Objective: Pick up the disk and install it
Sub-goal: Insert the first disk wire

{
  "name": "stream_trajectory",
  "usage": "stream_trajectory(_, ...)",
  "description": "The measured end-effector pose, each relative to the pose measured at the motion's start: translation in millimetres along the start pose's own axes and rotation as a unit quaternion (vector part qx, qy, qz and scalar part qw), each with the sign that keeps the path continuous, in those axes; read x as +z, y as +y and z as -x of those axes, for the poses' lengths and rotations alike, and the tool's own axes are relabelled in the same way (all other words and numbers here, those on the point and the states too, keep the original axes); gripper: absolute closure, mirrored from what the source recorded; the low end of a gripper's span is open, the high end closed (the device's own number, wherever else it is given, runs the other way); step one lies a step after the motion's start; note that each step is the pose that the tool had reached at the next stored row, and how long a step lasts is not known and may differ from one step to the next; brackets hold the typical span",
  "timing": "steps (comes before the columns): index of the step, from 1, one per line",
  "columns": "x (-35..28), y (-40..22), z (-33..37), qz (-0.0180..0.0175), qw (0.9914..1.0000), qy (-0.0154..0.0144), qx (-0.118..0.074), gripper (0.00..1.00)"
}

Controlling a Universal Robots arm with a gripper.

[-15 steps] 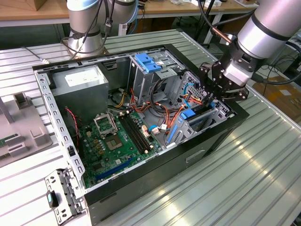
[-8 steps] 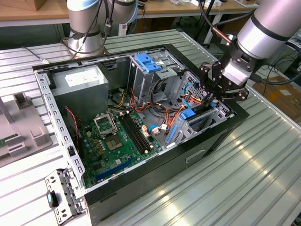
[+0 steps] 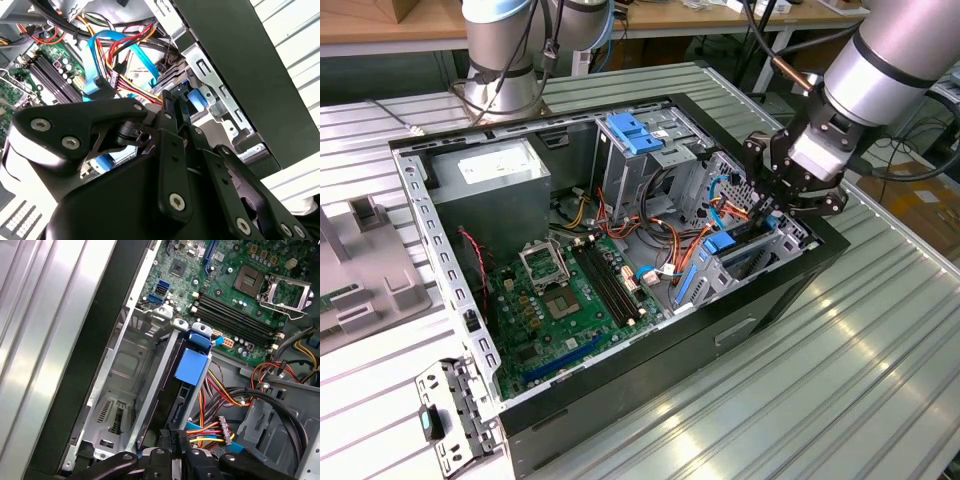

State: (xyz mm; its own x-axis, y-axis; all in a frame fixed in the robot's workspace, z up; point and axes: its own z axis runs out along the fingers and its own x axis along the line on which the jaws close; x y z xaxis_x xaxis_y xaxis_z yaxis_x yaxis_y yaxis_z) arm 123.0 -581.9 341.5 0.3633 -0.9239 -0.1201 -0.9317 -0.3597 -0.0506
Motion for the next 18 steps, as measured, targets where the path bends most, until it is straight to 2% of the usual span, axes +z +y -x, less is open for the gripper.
stream_trajectory(5,-2.0,-0.1,0.3,-0.0010,0.99997,0.0002,0.008,0.83)
stream_trajectory(11,-13.9,-0.7,1.7,-0.0022,0.99986,0.0004,0.016,0.83)
stream_trajectory(18,-14.4,-0.8,1.7,-0.0054,0.99911,0.0013,0.042,0.83)
